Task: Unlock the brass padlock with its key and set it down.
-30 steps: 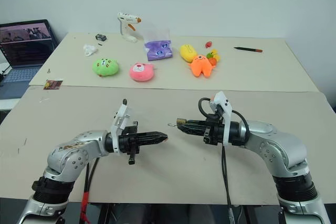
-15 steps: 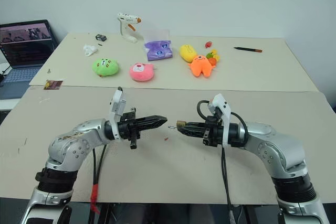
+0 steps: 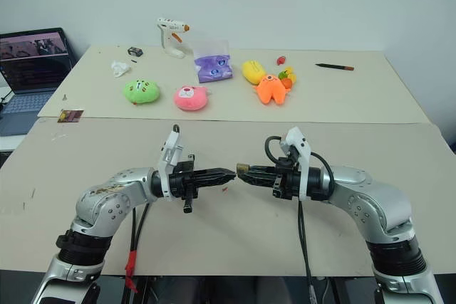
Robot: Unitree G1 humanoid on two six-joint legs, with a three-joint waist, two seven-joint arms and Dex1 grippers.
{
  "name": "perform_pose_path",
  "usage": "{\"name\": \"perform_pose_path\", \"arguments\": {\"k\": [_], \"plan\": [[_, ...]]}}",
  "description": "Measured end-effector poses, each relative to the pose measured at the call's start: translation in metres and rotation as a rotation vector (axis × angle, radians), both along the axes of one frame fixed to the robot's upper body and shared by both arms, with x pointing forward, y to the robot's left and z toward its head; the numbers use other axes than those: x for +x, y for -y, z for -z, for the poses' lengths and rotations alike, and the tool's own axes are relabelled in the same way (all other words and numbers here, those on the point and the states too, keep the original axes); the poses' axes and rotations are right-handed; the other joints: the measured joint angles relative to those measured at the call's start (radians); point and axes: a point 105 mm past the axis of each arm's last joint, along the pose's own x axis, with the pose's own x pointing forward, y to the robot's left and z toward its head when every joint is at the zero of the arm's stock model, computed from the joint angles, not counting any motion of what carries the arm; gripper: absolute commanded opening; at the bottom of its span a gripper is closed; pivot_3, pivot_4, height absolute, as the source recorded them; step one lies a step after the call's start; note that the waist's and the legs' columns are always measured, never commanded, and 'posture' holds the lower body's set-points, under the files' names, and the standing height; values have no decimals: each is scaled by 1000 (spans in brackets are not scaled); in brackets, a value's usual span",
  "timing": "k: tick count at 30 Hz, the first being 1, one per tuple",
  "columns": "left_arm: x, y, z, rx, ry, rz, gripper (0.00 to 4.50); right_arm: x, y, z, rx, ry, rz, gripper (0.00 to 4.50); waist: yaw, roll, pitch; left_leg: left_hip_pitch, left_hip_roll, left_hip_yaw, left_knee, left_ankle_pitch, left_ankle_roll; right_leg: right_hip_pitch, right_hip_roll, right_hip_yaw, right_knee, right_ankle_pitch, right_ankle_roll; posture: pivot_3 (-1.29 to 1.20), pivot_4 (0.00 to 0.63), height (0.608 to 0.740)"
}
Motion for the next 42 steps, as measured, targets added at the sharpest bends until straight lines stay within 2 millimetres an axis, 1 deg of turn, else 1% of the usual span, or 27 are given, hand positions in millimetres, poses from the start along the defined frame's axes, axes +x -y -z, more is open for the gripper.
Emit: {"name": "perform_pose_path", "arguments": {"k": [11, 16, 22, 26, 28, 30, 31, 32, 33, 34, 35, 36, 37, 38, 39, 40, 41, 42], "plan": [[-1, -3, 7, 16, -10, -18, 45, 0, 3, -3, 5, 7, 0, 135, 0, 0, 0, 0, 0, 0, 0, 0, 0, 0, 0, 0, 0, 0, 0, 0, 150, 740], [0, -3, 6, 15, 6, -25, 45, 0, 3, -4, 8, 10, 0, 135, 0, 0, 0, 0, 0, 0, 0, 0, 0, 0, 0, 0, 0, 0, 0, 0, 150, 740], [-1, -5, 9, 18, 2, -29, 45, 0, 5, -11, 39, 18, 2, 135, 0, 0, 0, 0, 0, 0, 0, 0, 0, 0, 0, 0, 0, 0, 0, 0, 150, 740], [0, -8, 11, 35, 4, -37, 45, 1, 8, -19, 33, 29, -1, 135, 0, 0, 0, 0, 0, 0, 0, 0, 0, 0, 0, 0, 0, 0, 0, 0, 150, 740], [-1, -12, 13, 49, -1, -47, 45, 0, 13, -21, 20, 33, 2, 135, 0, 0, 0, 0, 0, 0, 0, 0, 0, 0, 0, 0, 0, 0, 0, 0, 150, 740], [-1, -18, 11, 55, 2, -59, 45, 0, 17, -22, 4, 33, -2, 135, -1, 0, 0, 0, 0, 0, 0, 0, 0, 0, 0, 0, 0, 0, 0, 0, 150, 740], [0, -22, 9, 62, 14, -71, 558, -1, 19, -22, -4, 32, -5, 135, -1, 0, 0, 0, 1, 0, 0, 0, 0, 0, 0, 0, 0, 0, 0, 0, 150, 740], [2, -29, 5, 72, 30, -92, 681, -1, 22, -22, -11, 28, -9, 135, -2, 0, 0, 0, 1, 0, 0, 0, 0, 0, 0, 0, 0, 0, 0, 0, 150, 740], [4, -36, 2, 82, 45, -114, 1023, -1, 24, -21, -14, 20, -10, 135, -2, 0, 0, 1, 1, 0, 0, 0, 0, 0, 0, 0, 0, 0, 0, 0, 150, 740], [6, -43, -1, 96, 61, -135, 1502, -1, 25, -20, -12, 10, -13, 135, -2, 0, 0, 1, 1, 1, 0, 0, 0, 0, 0, 0, 0, 0, 0, 0, 150, 740], [7, -48, -2, 107, 75, -149, 1734, 0, 26, -19, -11, 1, -14, 135, -2, 0, 0, 1, 1, 1, 0, 0, 0, 0, 0, 0, 0, 0, 0, 0, 150, 740], [8, -52, -5, 114, 99, -162, 2190, 0, 26, -16, -16, -10, -20, 135, -2, 0, 0, 1, 1, 1, 0, 0, 0, 0, 0, 0, 0, 0, 0, 0, 150, 740], [10, -57, -8, 135, 154, -176, 2644, -2, 24, -11, -20, -31, -41, 135, -2, 0, 0, 1, 1, 1, 0, 0, 0, 0, 0, 0, 0, 0, 0, 0, 150, 740], [11, -60, -10, 153, 192, -181, 2892, -3, 22, -9, -20, -44, -55, 135, -2, 0, 0, 1, 1, 1, 0, 0, 0, 0, 0, 0, 0, 0, 0, 0, 150, 740], [11, -64, -13, 199, 274, -186, 3366, -4, 19, -5, -22, -63, -72, 135, -2, 0, 0, 1, 1, 1, 0, 0, 0, 0, 0, 0, 0, 0, 0, 0, 150, 740], [12, -67, -14, 229, 323, -188, 3511, -4, 18, -4, -23, -76, -82, 135, -2, 0, 0, 1, 1, 1, 0, 0, 0, 0, 0, 0, -1, 0, 0, 0, 150, 740], [13, -71, -17, 269, 402, -192, 4071, -4, 17, -1, -28, -94, -97, 135, -2, 0, 0, 1, 1, 1, 0, 0, 0, 0, 0, 0, -1, 0, 0, 0, 150, 740], [14, -73, -20, 291, 462, -204, 4378, -2, 15, 1, -35, -117, -108, 135, -2, 0, 0, 1, 1, 1, 0, 0, 0, 0, 0, 0, -1, 0, 0, 0, 150, 740]]}}
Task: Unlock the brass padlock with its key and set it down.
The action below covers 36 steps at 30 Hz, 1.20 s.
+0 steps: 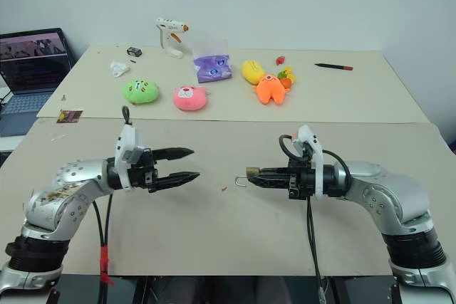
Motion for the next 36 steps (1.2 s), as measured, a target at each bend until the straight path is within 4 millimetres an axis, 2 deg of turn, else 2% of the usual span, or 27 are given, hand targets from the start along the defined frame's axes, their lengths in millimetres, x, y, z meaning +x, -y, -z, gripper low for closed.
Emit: {"name": "perform_pose_path", "arguments": {"k": [6, 9, 13, 14, 16, 17, 22, 24, 26, 27, 31, 32, 34, 36], "plan": [[-3, 6, -15, 21, 195, -15, 4461, 26, -13, 17, -66, -227, 32, 135, -3, 0, 0, -2, 0, -1, -1, 0, 0, -2, -1, 0, 0, 1, -1, 0, 150, 740], [-9, 8, -9, 26, 208, -31, 4461, 35, -17, 32, -140, -300, 23, 135, -4, 0, 0, -3, 0, 0, -1, 0, 0, -3, -1, 0, 2, 1, -1, 0, 150, 740], [-14, 11, 0, 19, 189, -55, 4461, 39, -14, 65, -263, -381, 31, 135, -1, 0, 0, -5, -1, -1, 0, 0, 0, -4, -2, -1, 2, 1, -1, 0, 150, 740], [-14, 11, 1, 16, 189, -68, 4461, 40, -13, 67, -271, -376, 20, 135, 0, 0, 0, -5, -1, -1, 0, 0, 0, -4, -2, -1, 2, 1, -1, 0, 150, 740], [-15, 13, 0, 8, 195, -80, 4500, 42, -14, 66, -291, -353, 0, 1088, -1, 0, 0, -4, -1, -1, 0, 0, 0, -4, -2, -1, 2, 1, -1, 0, 150, 740], [-16, 14, -1, 5, 202, -84, 4500, 42, -13, 69, -309, -345, -3, 1305, -1, 0, 0, -4, -1, -1, 0, 0, 0, -3, -1, -1, 2, 1, -1, 0, 150, 740], [-16, 16, 3, -9, 179, -100, 4500, 41, -11, 66, -286, -341, -42, 2985, -1, 0, 0, 0, -1, -1, 0, 0, 0, 0, -1, -1, 2, 1, -1, 0, 150, 740], [-16, 18, 4, -14, 174, -93, 4500, 44, 2, 64, -281, -344, -20, 3701, 4, 0, 0, 2, -1, -1, 0, 0, 0, 2, -2, -1, 2, 1, -1, 0, 150, 740], [-15, 19, 5, -17, 168, -93, 4500, 52, 23, 60, -281, -340, 39, 4351, 8, 0, 0, 5, -1, -1, 1, 0, 0, 6, -2, -2, 1, 1, -1, 0, 150, 740], [-14, 19, 5, -21, 168, -93, 4500, 56, 34, 57, -283, -333, 75, 4472, 8, 0, 0, 6, -1, -1, 1, 0, 0, 7, -2, -2, 0, 1, -1, 0, 150, 740], [-9, 24, 7, -24, 155, -75, 4500, 62, 93, 53, -326, -316, 235, 4472, 8, 1, 0, 9, -1, -2, 0, 0, 0, 12, -1, -3, -5, 1, 0, 0, 150, 740], [-8, 24, 10, -22, 144, -77, 4500, 60, 102, 52, -325, -311, 252, 4472, 5, 1, 0, 9, 0, -2, -1, 0, 0, 12, 0, -3, -6, 1, 0, 0, 150, 740], [-6, 26, 11, -24, 139, -70, 4500, 52, 111, 52, -326, -265, 233, 4472, 1, 1, 0, 8, 1, -1, -2, 0, 0, 11, 1, -3, -6, 1, 0, 0, 150, 740], [-3, 23, 9, -25, 150, -84, 4500, 29, 112, 51, -336, -157, 105, 4472, 2, 3, 1, 6, 2, -1, -3, 0, 0, 8, 2, -3, -7, 1, 0, 0, 150, 740]]}}
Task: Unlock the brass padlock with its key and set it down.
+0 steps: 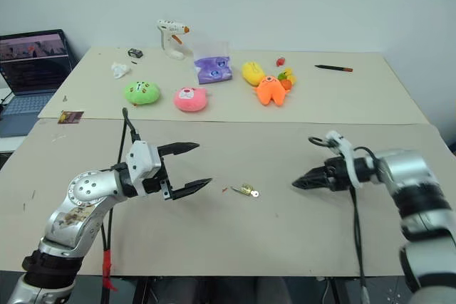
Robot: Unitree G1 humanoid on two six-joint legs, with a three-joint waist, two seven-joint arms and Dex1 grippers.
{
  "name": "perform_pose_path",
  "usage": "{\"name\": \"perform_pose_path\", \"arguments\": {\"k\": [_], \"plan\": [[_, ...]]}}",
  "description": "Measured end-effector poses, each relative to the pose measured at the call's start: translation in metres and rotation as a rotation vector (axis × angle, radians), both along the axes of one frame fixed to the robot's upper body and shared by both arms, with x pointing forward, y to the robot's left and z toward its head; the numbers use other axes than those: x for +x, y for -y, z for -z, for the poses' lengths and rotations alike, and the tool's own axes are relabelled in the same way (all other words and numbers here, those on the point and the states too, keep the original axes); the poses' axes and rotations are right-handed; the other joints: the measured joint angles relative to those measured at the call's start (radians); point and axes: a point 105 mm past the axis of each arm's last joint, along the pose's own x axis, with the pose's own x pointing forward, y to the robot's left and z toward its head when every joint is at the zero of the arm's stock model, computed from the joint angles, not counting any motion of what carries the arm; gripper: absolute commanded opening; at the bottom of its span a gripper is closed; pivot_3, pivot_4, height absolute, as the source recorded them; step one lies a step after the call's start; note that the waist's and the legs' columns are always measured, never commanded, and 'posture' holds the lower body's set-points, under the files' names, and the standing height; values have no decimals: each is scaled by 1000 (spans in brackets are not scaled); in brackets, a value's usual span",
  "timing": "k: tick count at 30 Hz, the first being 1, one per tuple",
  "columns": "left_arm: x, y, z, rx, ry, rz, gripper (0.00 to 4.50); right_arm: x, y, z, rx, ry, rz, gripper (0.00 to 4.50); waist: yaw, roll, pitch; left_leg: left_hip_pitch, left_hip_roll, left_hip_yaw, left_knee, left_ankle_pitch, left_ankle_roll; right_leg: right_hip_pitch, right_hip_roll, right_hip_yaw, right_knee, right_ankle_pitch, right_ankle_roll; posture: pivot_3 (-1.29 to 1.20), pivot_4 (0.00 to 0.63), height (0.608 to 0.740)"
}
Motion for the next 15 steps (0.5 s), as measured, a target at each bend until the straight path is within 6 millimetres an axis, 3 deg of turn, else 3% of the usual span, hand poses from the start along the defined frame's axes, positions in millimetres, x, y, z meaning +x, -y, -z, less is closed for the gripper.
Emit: {"name": "perform_pose_path", "arguments": {"k": [1, 3, 5, 8, 11, 15], "plan": [[3, -4, 0, 8, -1, -17, 4500, -15, -6, -8, 7, 77, -107, 4472, -3, 2, 0, -2, 0, 2, 0, 0, 0, -3, 0, 2, 1, 0, 0, 0, 150, 740], [8, -15, 6, 55, -43, -41, 4500, -18, -21, -28, 31, 179, -172, 4472, -17, 2, 0, -3, 0, 4, 0, 0, 0, -6, -1, 3, 4, 0, 0, 0, 150, 740], [18, -26, 3, 52, -116, -74, 4500, -10, -37, -63, 44, 372, -159, 4472, -25, 1, 1, -2, 1, 5, 1, 0, 0, -7, -1, 4, 7, 0, 0, 0, 150, 740], [27, -38, -8, 62, -108, -117, 4500, -3, -59, -94, 87, 538, -130, 4472, -22, 0, 1, 1, 2, 4, 1, 1, -2, -5, 1, 3, 9, 0, 1, 0, 150, 740], [31, -38, -19, 50, -96, -121, 4500, -3, -82, -101, 139, 569, -116, 4472, -17, 0, 1, 0, 1, 4, 2, 1, -2, -5, 1, 4, 10, 0, 0, 0, 150, 740], [34, -40, -20, 55, -112, -130, 4500, -5, -91, -98, 125, 576, -119, 4472, -10, 0, 1, -4, -1, 4, 2, 1, -1, -9, -2, 3, 10, 0, 0, 0, 150, 740]]}}
